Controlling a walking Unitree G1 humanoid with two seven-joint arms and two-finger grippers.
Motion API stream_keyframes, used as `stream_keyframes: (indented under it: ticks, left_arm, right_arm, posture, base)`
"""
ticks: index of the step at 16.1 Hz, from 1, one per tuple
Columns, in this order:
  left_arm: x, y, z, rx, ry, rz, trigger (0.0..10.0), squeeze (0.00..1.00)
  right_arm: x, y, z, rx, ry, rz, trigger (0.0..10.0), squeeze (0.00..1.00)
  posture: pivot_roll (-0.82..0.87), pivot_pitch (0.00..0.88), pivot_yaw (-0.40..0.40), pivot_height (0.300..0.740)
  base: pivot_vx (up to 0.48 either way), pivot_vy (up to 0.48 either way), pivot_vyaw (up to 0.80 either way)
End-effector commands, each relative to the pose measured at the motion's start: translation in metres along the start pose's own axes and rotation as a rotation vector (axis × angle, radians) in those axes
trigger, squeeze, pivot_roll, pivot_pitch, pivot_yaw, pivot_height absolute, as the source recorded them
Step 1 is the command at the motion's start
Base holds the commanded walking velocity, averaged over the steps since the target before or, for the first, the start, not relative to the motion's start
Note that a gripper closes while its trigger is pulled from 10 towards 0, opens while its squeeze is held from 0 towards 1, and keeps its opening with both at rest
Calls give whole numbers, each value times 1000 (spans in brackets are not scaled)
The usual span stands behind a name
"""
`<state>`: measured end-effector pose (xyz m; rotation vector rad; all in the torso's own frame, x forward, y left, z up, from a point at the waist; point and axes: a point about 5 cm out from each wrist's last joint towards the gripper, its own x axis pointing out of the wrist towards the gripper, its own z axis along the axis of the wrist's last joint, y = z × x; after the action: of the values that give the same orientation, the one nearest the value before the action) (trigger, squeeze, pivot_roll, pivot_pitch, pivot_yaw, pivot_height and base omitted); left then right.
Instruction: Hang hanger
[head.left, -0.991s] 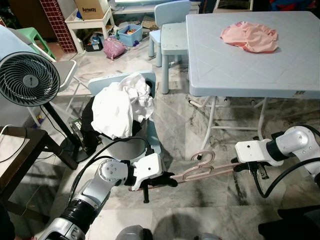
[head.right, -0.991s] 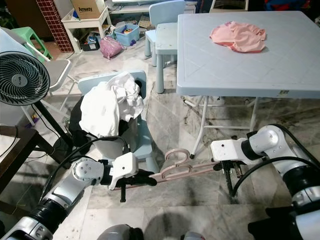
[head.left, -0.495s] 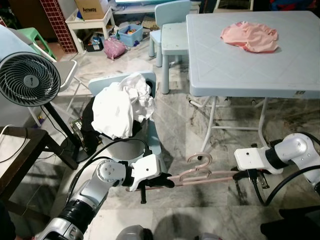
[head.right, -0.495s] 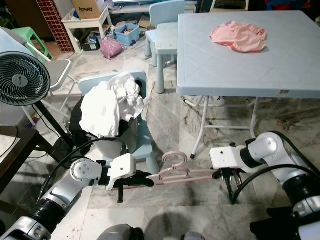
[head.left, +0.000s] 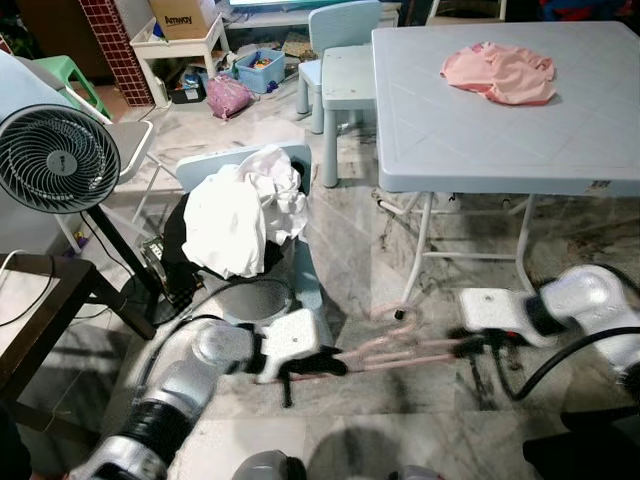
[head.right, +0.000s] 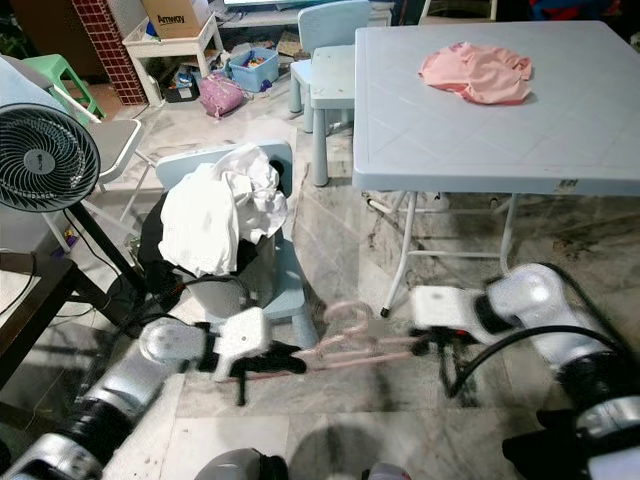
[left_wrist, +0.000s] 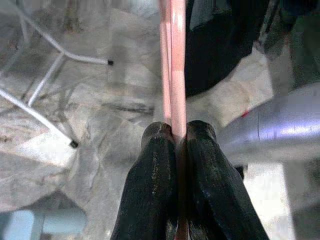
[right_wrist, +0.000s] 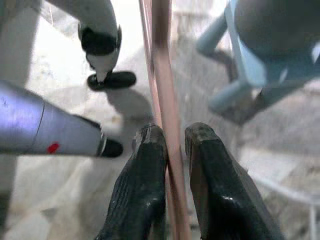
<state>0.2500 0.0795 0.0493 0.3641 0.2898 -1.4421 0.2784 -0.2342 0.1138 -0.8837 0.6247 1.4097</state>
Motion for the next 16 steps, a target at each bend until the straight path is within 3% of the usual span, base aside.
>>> stream_keyframes:
  ticks: [1,2,3,5,6,7,8,9,10,11,12,13,15,16]
  left_arm:
    - [-5,3,0,28,22,5,10000,0]
    - [-5,4,0,29,23,5,10000,0]
    - [-5,4,0,29,24,5,10000,0]
    - [-4,4,0,30,24,4,10000,0]
    - [-4,4,0,31,25,4,10000,0]
    - [-4,4,0,31,24,4,10000,0]
    - [-4,4,0,31,25,5,10000,0]
    - [-4,4,0,31,24,4,10000,0]
    - [-4,4,0,31,24,4,10000,0]
    - [-4,4,0,32,23,4,10000,0]
    - [-5,4,0,33,24,4,10000,0]
    - [-5,4,0,33,25,4,10000,0]
    - [-4,4,0,32,25,5,10000,0]
    - [-4,4,0,33,24,4,10000,0]
  right_arm:
    - [-3,1,4,-34,-7,-2,10000,1000]
    - [-2,3,5,-41,-10,8,10000,698]
    - [-1,3,5,-41,-11,10,10000,0]
    - [1,5,6,-32,-15,14,10000,0]
    - [2,5,4,-36,-1,10,3843,0]
    - [3,6,3,-35,4,17,2353,0]
    - [6,7,3,-35,5,18,0,0]
    - [10,8,2,-34,6,18,2118,0]
    - [13,9,2,-34,9,22,2196,0]
    - [17,11,1,-32,13,30,3529,0]
    - [22,14,0,-30,15,35,9333,0]
    - [24,15,-1,-28,16,37,10000,0]
    - [29,16,-4,-22,25,24,10000,0]
    - [31,17,-5,0,21,32,10000,1000]
  posture:
    - [-62,0,92,740]
    - [-61,0,93,740]
    - [-61,0,93,740]
    - [-62,0,93,740]
    - [-62,0,93,740]
    - [-62,0,93,740]
    - [-62,0,93,740]
    - [-62,0,93,740]
    - [-62,0,93,740]
    - [-62,0,93,740]
    - [-62,0,93,740]
    - [-58,0,93,740]
    - [-58,0,93,740]
    - [-58,0,93,740]
  base:
    - [0,0,0]
    - [0,0,0]
    - [0,0,0]
    - [0,0,0]
    - [0,0,0]
    - [0,0,0]
    - [0,0,0]
    - [0,0,0]
    - [0,0,0]
    - [0,0,0]
    - [0,0,0]
    - [0,0,0]
    - [0,0,0]
    - [0,0,0]
